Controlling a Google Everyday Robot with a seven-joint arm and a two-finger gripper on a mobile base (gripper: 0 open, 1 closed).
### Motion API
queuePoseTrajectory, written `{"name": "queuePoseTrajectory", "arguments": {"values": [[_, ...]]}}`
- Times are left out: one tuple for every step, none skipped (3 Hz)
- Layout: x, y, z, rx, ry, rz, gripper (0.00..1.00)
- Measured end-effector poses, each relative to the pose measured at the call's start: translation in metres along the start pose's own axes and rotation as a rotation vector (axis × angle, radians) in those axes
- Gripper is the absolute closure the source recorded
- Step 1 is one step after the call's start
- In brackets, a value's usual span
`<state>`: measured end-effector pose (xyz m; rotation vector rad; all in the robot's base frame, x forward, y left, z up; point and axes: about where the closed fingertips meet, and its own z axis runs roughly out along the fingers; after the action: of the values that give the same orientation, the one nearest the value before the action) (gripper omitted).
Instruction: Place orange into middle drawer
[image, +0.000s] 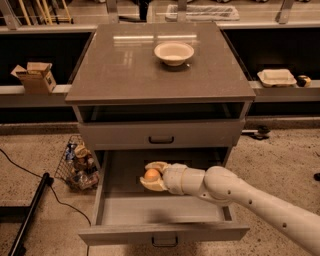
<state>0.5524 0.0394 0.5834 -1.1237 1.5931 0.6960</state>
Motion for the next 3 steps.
{"name": "queuePoseTrajectory", "arguments": {"values": [[0.049, -0.009, 0.009, -0.006, 0.052, 0.044, 1.00], [0.092, -0.016, 0.020, -0.016, 0.117, 0.090, 1.00], [0.127, -0.025, 0.030, -0.013, 0.165, 0.146, 0.87]]}}
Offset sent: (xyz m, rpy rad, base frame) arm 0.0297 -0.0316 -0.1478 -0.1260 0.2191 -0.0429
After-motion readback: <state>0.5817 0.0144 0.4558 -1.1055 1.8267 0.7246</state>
